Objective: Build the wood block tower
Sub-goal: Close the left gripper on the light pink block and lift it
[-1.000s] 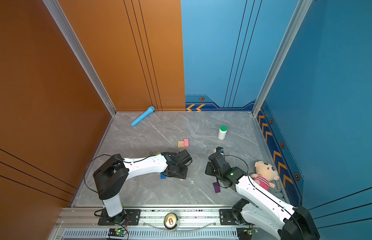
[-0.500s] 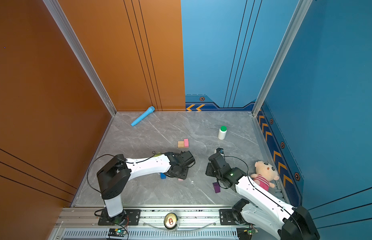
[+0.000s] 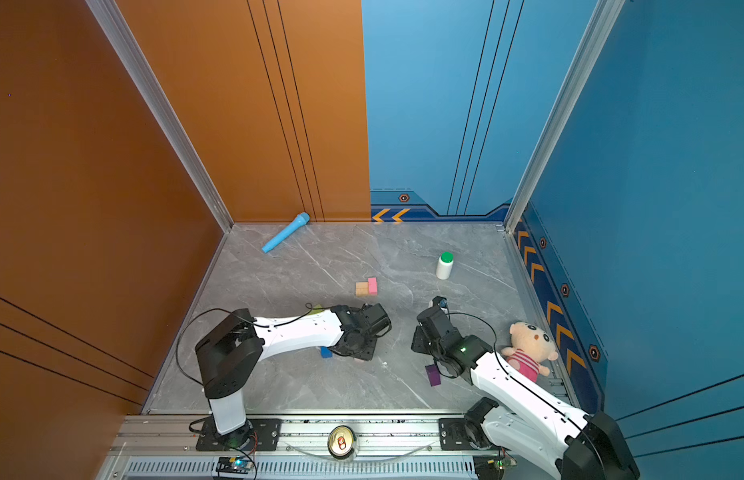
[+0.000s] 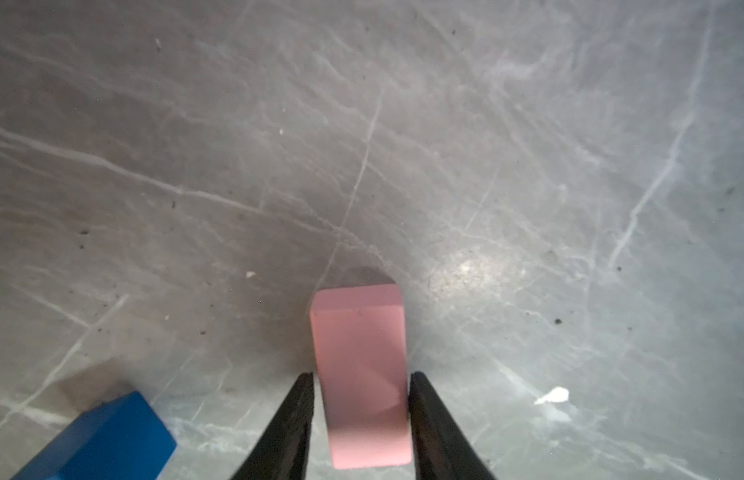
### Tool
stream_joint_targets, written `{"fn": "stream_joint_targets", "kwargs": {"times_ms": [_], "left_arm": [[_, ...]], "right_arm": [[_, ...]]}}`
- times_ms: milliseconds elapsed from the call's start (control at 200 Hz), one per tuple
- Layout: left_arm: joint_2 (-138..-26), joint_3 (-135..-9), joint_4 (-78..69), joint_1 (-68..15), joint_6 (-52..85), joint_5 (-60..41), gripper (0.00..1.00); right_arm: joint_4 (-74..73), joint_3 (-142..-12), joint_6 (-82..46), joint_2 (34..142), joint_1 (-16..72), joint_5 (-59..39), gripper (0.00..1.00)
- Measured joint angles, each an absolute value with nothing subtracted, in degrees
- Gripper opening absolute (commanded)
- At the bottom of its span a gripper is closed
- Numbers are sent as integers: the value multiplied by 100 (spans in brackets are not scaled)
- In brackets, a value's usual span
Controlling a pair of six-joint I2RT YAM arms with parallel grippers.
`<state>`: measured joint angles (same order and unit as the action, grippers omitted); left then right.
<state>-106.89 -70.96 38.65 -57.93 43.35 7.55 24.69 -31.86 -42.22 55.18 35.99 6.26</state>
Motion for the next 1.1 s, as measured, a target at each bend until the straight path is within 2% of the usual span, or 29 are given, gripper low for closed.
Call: {"fn": "stream_joint_targets", "kwargs": {"times_ms": [441, 526, 721, 1101], "left_arm": [[-10805, -7144, 3874, -5793, 4333, 753, 32], [-10805, -7150, 3879, -5793, 4335, 753, 25], [-10805, -7150, 3879, -5793, 4342, 753, 0], [-10328, -7172, 3887, -5511, 4453, 757, 0]], "right_arm": [[2453, -3131, -4222, 5518, 3599, 624, 0], [2453, -3131, -4222, 5518, 3599, 624, 0], [2451, -3129, -4222, 5535, 3599, 622, 0], [2436, -3140, -4189, 5857, 3599, 471, 0]]}}
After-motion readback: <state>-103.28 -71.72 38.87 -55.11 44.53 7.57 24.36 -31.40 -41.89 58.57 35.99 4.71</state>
